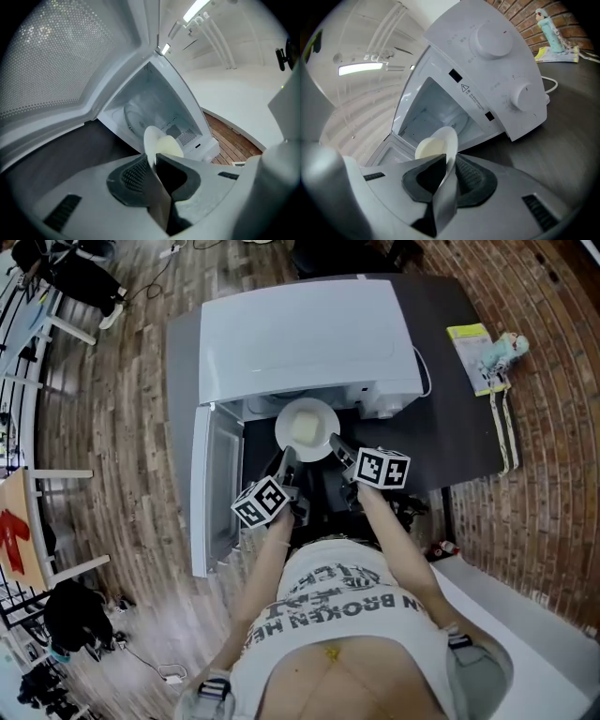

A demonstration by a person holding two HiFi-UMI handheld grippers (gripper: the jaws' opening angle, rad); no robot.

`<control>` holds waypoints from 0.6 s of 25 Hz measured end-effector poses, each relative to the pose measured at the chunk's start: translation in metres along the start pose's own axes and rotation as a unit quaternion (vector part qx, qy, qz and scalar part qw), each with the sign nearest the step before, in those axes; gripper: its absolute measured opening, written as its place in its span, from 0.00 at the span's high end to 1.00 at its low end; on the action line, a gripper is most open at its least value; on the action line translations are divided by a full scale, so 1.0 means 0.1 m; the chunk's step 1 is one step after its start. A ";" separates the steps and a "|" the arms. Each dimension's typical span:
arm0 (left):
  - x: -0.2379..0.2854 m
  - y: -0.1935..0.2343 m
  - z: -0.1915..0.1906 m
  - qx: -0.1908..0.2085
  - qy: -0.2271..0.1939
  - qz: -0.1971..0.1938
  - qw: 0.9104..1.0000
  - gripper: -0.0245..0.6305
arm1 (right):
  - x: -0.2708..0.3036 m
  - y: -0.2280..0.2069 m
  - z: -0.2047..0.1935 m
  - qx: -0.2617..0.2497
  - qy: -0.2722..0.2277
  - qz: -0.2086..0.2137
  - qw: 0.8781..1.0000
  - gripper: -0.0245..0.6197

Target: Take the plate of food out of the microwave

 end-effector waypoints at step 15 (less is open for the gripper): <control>-0.27 -0.26 -0.21 0.015 -0.036 0.023 0.999 0.87 | -0.31 -0.07 0.03 -0.007 0.017 0.033 0.999 0.87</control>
Point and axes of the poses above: the fingertips, and each gripper's own axes: x forward along the fingers, y to its left, z out of its top, the point moved 3 cm from there along -x, backward along the fingers, and after that the axes turned 15 degrees about -y, right-handed, at the moved point
